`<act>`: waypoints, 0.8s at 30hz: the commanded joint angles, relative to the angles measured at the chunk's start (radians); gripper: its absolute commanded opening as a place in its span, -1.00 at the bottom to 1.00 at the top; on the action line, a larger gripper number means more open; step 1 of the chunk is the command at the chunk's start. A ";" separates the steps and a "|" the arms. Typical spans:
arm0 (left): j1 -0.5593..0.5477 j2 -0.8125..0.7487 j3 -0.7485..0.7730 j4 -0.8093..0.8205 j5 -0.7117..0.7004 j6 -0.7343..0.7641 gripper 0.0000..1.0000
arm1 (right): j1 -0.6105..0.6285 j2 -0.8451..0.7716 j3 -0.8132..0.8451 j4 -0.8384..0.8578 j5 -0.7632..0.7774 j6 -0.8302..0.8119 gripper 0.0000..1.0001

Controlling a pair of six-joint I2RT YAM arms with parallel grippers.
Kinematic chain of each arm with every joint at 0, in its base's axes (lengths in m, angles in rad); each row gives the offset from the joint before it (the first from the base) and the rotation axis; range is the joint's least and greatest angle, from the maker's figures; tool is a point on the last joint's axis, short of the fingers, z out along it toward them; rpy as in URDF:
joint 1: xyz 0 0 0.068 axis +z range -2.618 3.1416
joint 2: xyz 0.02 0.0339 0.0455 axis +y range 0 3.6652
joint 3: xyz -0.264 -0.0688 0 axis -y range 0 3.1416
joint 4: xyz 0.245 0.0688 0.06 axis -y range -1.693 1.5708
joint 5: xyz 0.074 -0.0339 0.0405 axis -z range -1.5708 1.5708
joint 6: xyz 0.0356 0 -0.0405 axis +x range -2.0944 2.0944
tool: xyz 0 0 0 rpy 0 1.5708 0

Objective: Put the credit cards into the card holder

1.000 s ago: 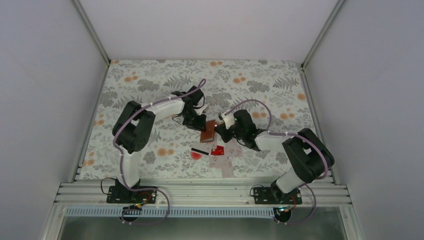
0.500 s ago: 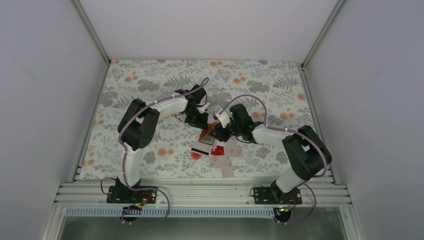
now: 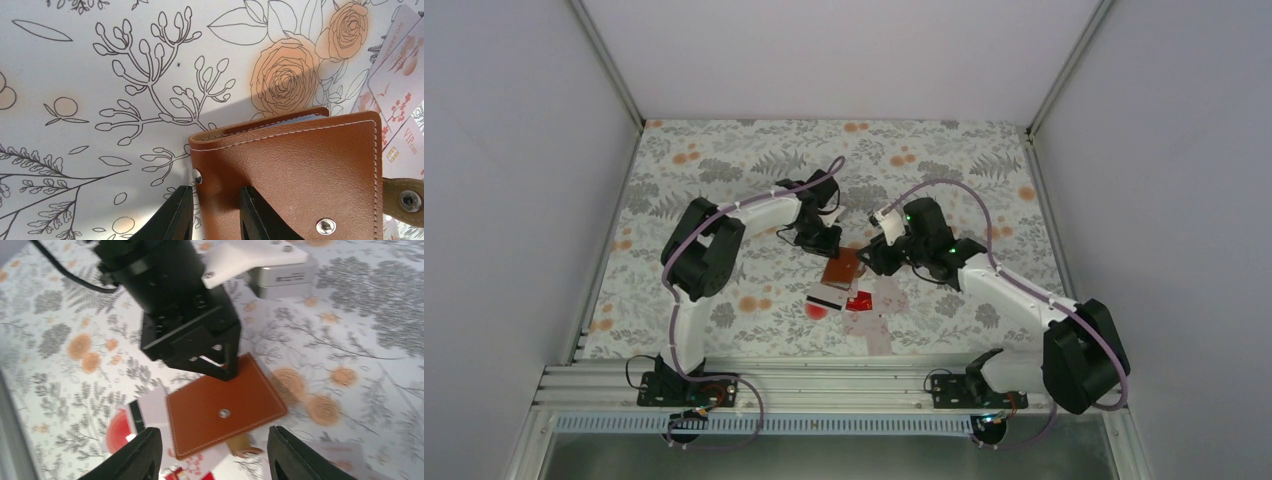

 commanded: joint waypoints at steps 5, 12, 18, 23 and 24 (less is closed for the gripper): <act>-0.020 0.029 -0.017 0.002 -0.145 -0.002 -0.50 | -0.014 0.066 -0.005 -0.171 0.306 0.363 -0.24; -0.034 0.015 -0.048 0.005 -0.188 -0.017 -0.51 | 0.035 0.164 -0.008 -0.154 0.302 0.397 -0.67; -0.045 0.006 -0.069 0.004 -0.215 -0.025 -0.51 | 0.095 0.248 0.038 -0.102 0.285 0.437 -0.74; -0.047 0.005 -0.079 0.010 -0.206 -0.016 -0.51 | 0.114 0.296 0.065 -0.066 0.284 0.446 -0.76; -0.047 0.006 -0.078 0.010 -0.207 -0.014 -0.51 | 0.116 0.297 0.067 -0.059 0.288 0.445 -0.77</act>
